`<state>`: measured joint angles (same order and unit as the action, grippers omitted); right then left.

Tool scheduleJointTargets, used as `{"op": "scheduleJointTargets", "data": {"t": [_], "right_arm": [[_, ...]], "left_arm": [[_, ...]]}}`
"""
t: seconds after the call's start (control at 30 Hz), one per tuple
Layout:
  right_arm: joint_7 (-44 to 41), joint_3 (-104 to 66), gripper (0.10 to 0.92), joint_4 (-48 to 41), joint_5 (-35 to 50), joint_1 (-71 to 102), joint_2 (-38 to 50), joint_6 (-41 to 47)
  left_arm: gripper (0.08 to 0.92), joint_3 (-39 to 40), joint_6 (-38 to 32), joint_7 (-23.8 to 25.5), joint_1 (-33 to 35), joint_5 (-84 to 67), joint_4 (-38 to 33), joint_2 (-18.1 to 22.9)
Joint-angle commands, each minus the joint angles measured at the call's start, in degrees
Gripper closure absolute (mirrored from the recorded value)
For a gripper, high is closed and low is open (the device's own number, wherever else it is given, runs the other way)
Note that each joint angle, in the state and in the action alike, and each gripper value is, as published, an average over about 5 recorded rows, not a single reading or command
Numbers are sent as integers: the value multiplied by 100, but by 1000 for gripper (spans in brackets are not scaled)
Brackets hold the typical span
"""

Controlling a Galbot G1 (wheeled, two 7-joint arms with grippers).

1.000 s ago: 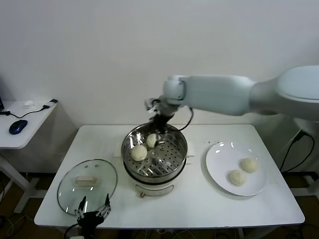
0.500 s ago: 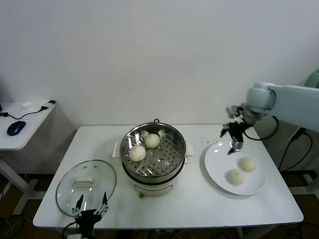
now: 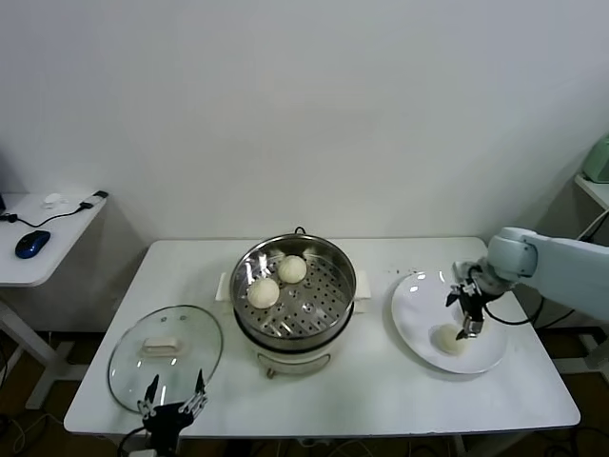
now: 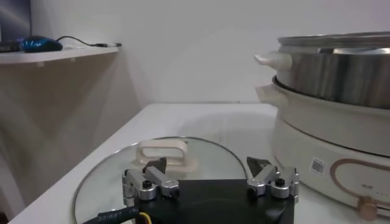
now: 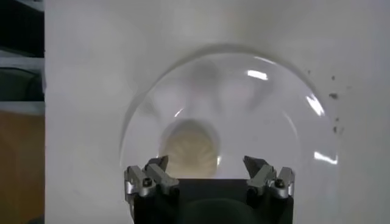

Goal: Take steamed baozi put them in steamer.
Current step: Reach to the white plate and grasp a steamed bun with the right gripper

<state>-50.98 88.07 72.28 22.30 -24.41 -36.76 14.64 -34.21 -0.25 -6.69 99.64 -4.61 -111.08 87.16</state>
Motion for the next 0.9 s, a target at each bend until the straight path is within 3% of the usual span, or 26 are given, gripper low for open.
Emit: {"op": "scheduleJointTargets", "data": {"t": [0.03,0.3,0.6,0.77,0.9], "right_arm": [[138,-689,203,-217,-391,995,118,108],[161,-817,207,-331,-471,1098,32,111],[63,-806,392,-166,-436,793,49,41],[-281,-194,414,105,-251,-383,-4,-231],[-698,739,414,57,232,-2148,-600,-708]], "left_arm": [[177,-3,-3,-3,3,1,11,0],[177,19,-15,-13,7,12,37,21],[177,39,-19,-30,13,39,55,55],[177,50,-18,-43,34,64,34,67],[177,73,-13,-43,66,98,-13,71]]}}
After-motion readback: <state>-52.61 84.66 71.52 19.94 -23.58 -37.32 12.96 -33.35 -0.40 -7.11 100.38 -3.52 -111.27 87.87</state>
